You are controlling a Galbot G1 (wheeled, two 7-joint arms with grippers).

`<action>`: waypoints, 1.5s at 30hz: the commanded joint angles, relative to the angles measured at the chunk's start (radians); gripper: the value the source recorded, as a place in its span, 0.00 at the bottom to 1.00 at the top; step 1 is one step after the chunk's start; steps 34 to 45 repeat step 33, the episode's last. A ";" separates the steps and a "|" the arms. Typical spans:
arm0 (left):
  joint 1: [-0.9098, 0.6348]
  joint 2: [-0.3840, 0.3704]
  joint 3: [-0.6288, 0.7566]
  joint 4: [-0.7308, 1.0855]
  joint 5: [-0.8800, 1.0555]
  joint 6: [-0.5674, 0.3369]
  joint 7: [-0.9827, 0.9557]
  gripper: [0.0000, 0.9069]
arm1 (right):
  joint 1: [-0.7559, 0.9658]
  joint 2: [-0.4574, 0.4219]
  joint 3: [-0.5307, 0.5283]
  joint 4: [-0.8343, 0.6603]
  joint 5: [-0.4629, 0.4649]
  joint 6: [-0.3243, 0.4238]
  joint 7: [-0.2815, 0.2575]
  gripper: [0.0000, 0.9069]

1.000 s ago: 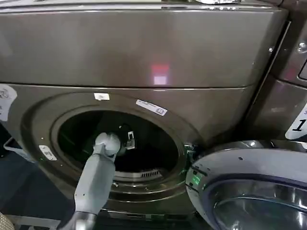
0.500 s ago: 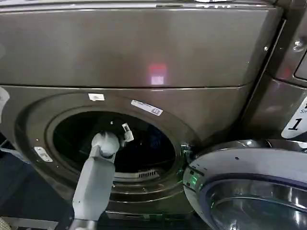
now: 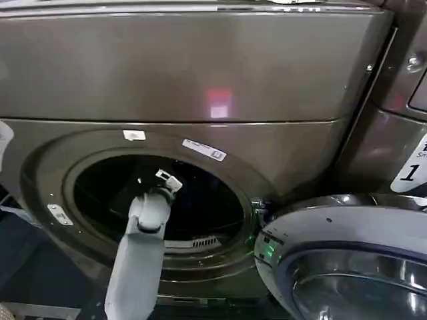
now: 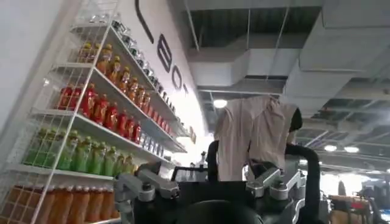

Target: Grasp the clothes from the dryer.

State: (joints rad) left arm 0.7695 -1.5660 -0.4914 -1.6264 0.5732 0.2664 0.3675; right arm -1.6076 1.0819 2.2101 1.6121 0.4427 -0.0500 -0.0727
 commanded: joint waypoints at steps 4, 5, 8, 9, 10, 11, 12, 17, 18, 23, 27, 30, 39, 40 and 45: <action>0.042 -0.020 0.004 -0.064 -0.340 0.076 -0.403 0.00 | -0.001 -0.001 -0.004 0.006 0.001 0.017 -0.001 1.00; 0.039 -0.019 0.003 -0.066 -0.346 0.078 -0.405 0.00 | -0.001 -0.001 -0.005 0.007 0.000 0.018 0.002 1.00; 0.036 -0.019 0.001 -0.065 -0.360 0.079 -0.415 0.00 | 0.002 0.000 -0.009 0.010 0.001 0.018 0.009 1.00; 0.037 -0.021 0.001 -0.066 -0.366 0.080 -0.416 0.00 | 0.003 0.001 -0.010 0.012 0.002 0.017 0.010 1.00; 0.038 -0.021 0.001 -0.066 -0.370 0.084 -0.416 0.00 | 0.003 0.001 -0.010 0.014 0.002 0.016 0.011 1.00; 0.039 -0.021 0.002 -0.067 -0.376 0.084 -0.415 0.00 | 0.002 0.001 -0.010 0.014 0.003 0.018 0.011 1.00; 0.040 -0.020 0.004 -0.067 -0.374 0.085 -0.411 0.00 | 0.003 0.002 -0.010 0.014 0.003 0.019 0.011 1.00; 0.042 -0.019 0.009 -0.064 -0.387 0.084 -0.411 0.00 | 0.005 0.004 0.006 0.030 0.003 -0.017 0.039 1.00; 0.041 -0.019 0.009 -0.062 -0.387 0.084 -0.411 0.00 | 0.004 0.004 0.008 0.030 0.003 -0.018 0.039 1.00; 0.032 -0.022 0.012 -0.064 -0.389 0.085 -0.409 0.00 | 0.003 -0.002 0.022 0.026 0.000 -0.034 0.053 1.00; 0.032 -0.023 0.014 -0.063 -0.389 0.086 -0.405 0.00 | -0.005 0.000 0.033 0.021 0.000 -0.038 0.055 1.00; 0.035 -0.020 0.015 -0.061 -0.389 0.083 -0.401 0.00 | -0.006 0.000 0.040 0.017 0.000 -0.037 0.059 1.00; 0.035 -0.018 0.015 -0.059 -0.389 0.082 -0.398 0.00 | -0.008 0.001 0.047 0.019 -0.001 -0.042 0.061 1.00; 0.035 -0.018 0.015 -0.059 -0.389 0.082 -0.398 0.00 | -0.008 0.001 0.047 0.019 -0.001 -0.042 0.061 1.00; 0.035 -0.018 0.015 -0.059 -0.389 0.082 -0.398 0.00 | -0.008 0.001 0.047 0.019 -0.001 -0.042 0.061 1.00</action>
